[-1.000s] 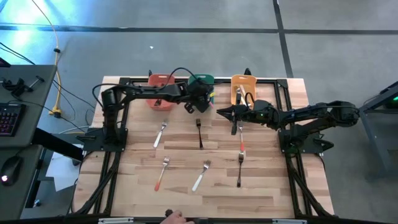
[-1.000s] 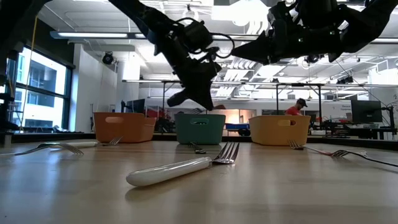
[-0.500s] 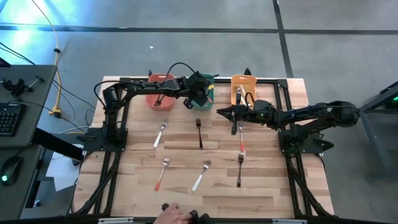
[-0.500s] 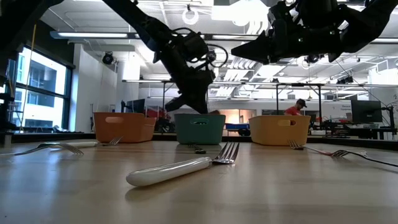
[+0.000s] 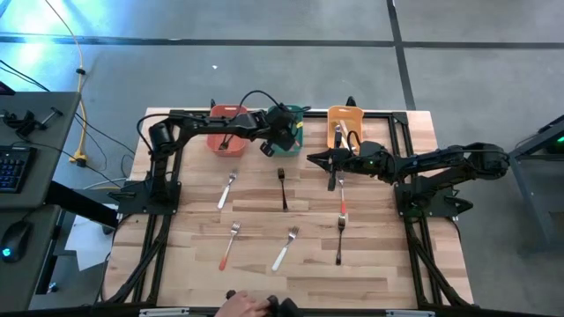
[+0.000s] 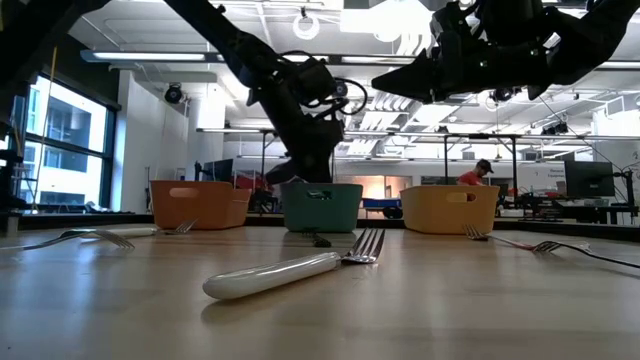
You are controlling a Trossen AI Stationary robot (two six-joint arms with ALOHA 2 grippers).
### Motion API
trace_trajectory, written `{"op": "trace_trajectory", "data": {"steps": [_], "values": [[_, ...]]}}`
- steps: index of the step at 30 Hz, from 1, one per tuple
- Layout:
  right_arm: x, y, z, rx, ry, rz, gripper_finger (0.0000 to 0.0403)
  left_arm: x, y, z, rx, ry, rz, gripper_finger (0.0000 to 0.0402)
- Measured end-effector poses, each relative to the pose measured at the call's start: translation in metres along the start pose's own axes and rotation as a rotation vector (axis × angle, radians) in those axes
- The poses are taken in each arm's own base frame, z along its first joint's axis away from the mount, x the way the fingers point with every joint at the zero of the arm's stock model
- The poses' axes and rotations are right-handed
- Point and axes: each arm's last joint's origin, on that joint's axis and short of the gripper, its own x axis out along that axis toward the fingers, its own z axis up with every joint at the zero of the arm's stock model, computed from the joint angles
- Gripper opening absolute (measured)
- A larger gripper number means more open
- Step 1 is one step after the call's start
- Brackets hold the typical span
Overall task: Sort silverware by color (type)
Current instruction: Put the top left orange fork into the green bin, then put the top black fork into the orange bin
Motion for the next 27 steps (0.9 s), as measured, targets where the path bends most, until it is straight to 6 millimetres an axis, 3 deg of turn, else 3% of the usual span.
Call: {"op": "trace_trajectory", "data": {"steps": [13,19,27], "values": [[0.000,0.000,0.000,0.000,-0.001,0.000,0.0008,-0.012,0.012,0.005,-0.090,0.097,0.064,0.0043],[0.000,0.000,-0.001,0.000,0.013,0.002,0.0008,-0.054,0.020,0.006,-0.294,-0.042,0.065,0.0005],[0.000,0.000,-0.002,0.002,0.026,-0.026,0.0008,-0.107,-0.023,0.003,-0.504,-0.181,0.138,0.0001]]}}
